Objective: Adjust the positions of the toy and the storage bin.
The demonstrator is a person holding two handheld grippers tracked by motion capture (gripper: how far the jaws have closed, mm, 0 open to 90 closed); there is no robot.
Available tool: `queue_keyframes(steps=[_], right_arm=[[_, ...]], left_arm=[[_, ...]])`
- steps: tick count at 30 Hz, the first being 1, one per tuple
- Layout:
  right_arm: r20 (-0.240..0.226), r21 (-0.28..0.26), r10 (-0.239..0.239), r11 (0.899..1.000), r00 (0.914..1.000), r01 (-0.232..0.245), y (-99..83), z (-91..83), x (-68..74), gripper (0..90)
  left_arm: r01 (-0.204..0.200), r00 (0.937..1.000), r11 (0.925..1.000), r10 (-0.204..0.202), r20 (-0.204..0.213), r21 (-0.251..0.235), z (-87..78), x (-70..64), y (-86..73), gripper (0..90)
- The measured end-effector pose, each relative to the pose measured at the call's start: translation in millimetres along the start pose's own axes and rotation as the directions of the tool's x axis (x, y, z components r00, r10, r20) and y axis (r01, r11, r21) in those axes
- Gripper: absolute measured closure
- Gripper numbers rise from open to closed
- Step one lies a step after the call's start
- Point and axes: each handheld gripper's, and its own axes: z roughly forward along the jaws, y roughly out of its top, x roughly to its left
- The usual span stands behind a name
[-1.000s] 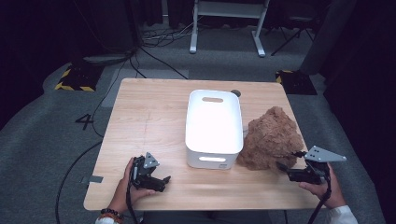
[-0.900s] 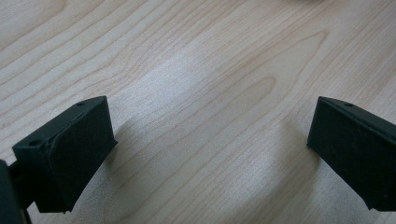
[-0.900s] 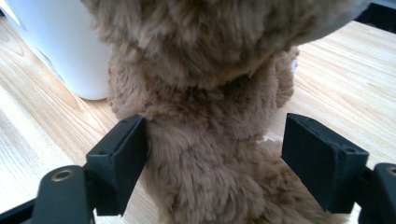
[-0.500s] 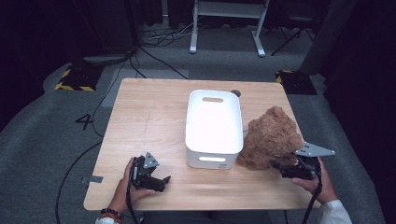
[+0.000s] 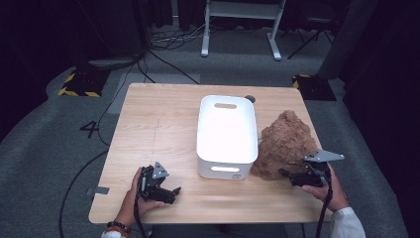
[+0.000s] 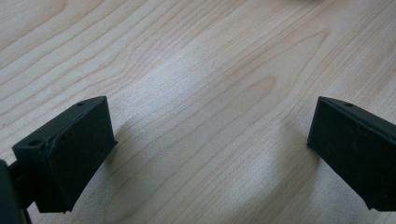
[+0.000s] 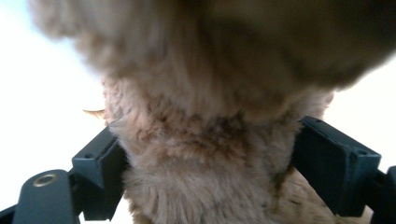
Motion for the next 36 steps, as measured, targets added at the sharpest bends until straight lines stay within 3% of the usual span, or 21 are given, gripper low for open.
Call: queue_keyframes(steps=[10,18,20,22,23,25,26,27,28,31,33,36], right_arm=[[0.01,0.021,0.033,0.999,0.9994,-0.033,-0.3,14.9,-2.5,13.5],[0.034,0.047,-0.018,0.999,0.9992,0.017,-4.8,26.6,0.7,43.6],[0.042,0.047,-0.016,0.999,0.999,0.014,-5.4,26.8,0.1,47.2],[0.039,0.033,-0.019,0.999,0.9991,0.018,-7.9,27.1,-2.0,54.6],[0.039,0.033,-0.019,0.999,0.9991,0.018,-7.9,27.1,-2.0,54.6],[0.037,0.022,-0.024,0.999,0.999,0.023,-9.7,26.1,-3.1,58.3],[0.039,0.014,-0.035,0.999,0.9986,0.034,-11.2,24.5,-3.9,61.5],[0.04,0.008,-0.041,0.999,0.9984,0.041,-11.8,24.0,-4.5,62.8],[0.04,0.008,-0.041,0.999,0.9984,0.041,-11.8,24.0,-4.5,62.8],[0.037,-0.002,-0.045,0.999,0.9983,0.045,-13.6,21.0,-4.4,67.1],[0.035,-0.008,-0.05,0.999,0.9981,0.05,-13.9,20.5,-4.6,67.8],[0.024,-0.01,-0.055,0.998,0.9982,0.055,-15.1,19.8,-4.5,68.2]], left_arm=[[0.0,1.0,1.0,0.0,0.0,0.0,0.0,0.1,0.0,0.5],[-0.001,1.0,1.0,0.001,-0.008,0.004,-0.1,-0.2,0.7,0.5],[0.003,0.9999,1.0,-0.003,-0.01,0.004,-0.2,-0.6,0.7,0.6],[0.015,0.9998,0.9999,-0.015,-0.011,-0.002,-1.3,-1.6,1.5,8.1],[0.02,0.9998,0.9997,-0.02,-0.006,-0.012,-2.3,-2.1,2.1,8.1],[0.021,0.9997,0.9992,-0.021,0.012,-0.034,-5.3,-3.1,4.9,22.3],[0.02,0.9997,0.9989,-0.019,0.015,-0.042,-6.9,-3.6,6.5,14.2],[0.021,0.9996,0.9971,-0.019,0.019,-0.073,-10.5,-5.7,9.1,16.8],[0.021,0.9996,0.9971,-0.019,0.019,-0.073,-10.5,-5.7,9.1,19.2],[0.011,0.9999,0.9933,-0.01,0.007,-0.115,-20.9,-11.2,19.0,17.0],[0.01,0.9999,0.9933,-0.011,-0.006,-0.115,-24.3,-13.4,23.2,16.0],[0.006,0.9998,0.9819,-0.009,-0.018,-0.189,-41.3,-18.8,35.4,16.6]])
